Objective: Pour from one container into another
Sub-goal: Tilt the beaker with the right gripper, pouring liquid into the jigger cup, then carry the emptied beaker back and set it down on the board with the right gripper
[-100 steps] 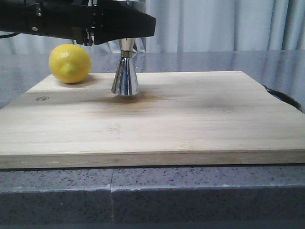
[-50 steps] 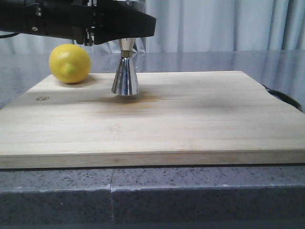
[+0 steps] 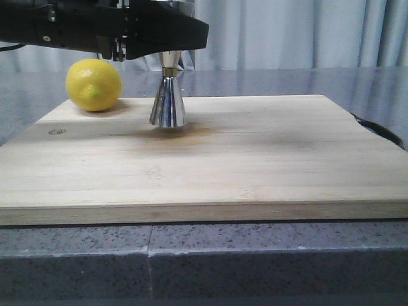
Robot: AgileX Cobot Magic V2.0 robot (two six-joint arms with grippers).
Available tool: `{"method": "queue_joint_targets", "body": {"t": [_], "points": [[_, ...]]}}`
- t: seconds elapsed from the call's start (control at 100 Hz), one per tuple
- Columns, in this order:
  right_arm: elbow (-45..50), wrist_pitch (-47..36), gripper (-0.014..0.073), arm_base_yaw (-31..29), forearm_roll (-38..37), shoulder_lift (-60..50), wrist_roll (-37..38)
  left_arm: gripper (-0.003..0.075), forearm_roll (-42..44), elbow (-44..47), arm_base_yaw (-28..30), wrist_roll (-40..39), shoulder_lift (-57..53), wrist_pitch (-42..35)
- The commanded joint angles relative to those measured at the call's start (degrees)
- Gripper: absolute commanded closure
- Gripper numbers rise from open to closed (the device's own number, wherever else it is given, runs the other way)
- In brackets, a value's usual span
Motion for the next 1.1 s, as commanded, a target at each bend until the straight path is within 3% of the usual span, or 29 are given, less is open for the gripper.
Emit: {"method": "queue_joint_targets", "body": {"t": [0.0, 0.19, 0.62, 0.86, 1.09], "points": [[-2.13, -3.02, 0.0354, 0.11, -2.98, -2.14, -0.43, 0.05, -4.89, -1.25, 0.21, -0.32, -2.92, 5.46], [-2.13, -3.02, 0.0354, 0.11, -1.92, -2.14, 1.35, 0.05, -4.89, -1.25, 0.21, -0.32, -2.92, 5.46], [-2.13, -3.62, 0.0354, -1.27, 9.3, -2.84, 26.6, 0.05, -4.89, -1.25, 0.21, -0.32, -2.92, 5.46], [1.03, -9.47, 0.0354, -10.28, 23.27, -7.6, 32.0, 0.05, -4.89, -1.25, 0.21, -0.32, -2.92, 5.46], [15.28, -23.38, 0.0354, -21.81, 37.24, -14.43, 32.25, 0.05, -4.89, -1.25, 0.21, -0.32, -2.92, 5.46]]}}
